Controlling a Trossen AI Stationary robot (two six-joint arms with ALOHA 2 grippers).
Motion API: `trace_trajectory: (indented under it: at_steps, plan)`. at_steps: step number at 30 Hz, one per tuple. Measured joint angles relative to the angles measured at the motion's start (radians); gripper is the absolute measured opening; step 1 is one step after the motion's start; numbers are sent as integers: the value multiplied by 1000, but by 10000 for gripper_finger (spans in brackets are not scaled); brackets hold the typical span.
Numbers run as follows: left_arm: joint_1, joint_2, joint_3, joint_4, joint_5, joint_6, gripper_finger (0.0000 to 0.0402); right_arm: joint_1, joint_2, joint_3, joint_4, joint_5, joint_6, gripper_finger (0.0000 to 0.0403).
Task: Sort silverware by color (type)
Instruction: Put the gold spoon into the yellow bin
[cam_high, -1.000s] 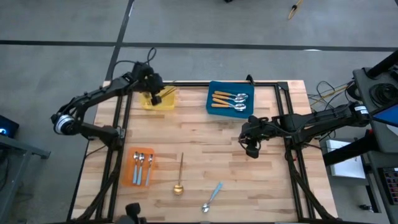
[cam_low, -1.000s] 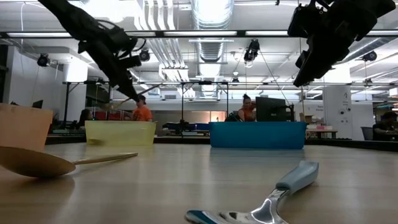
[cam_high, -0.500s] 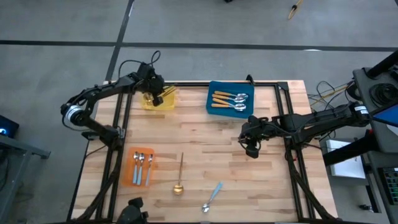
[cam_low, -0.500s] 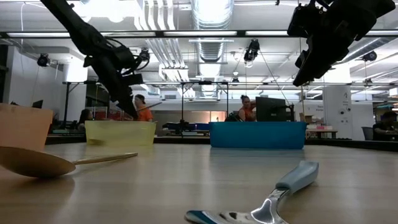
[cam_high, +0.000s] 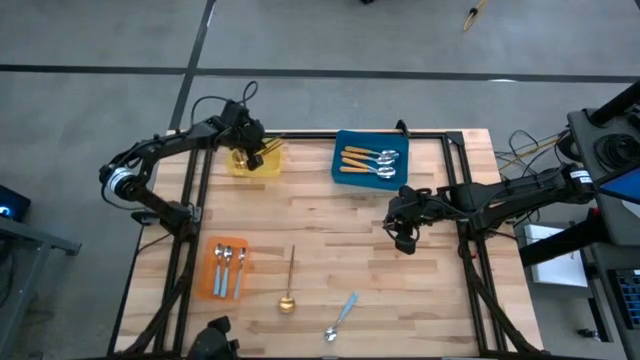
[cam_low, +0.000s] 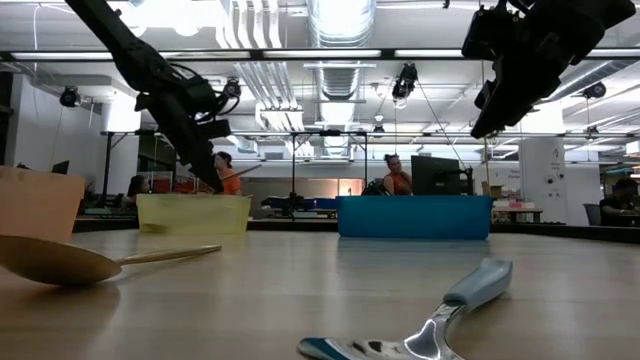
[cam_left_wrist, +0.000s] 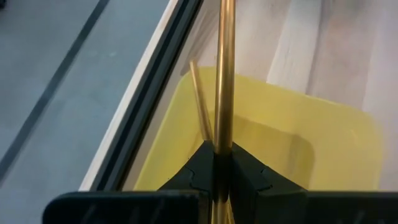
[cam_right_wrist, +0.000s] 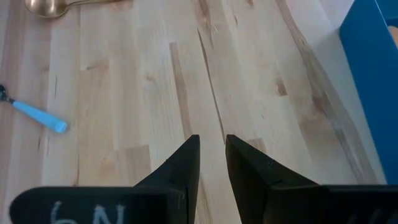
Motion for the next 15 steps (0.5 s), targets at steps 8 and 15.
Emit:
trace_trajectory:
  at_steps: [8, 15]
  plan:
    - [17, 0, -1, -3, 17, -1, 9, 0, 0, -1, 5, 0, 1, 68]
    - [20, 0, -23, -7, 18, -4, 9, 0, 0, -2, 6, 0, 16, 68]
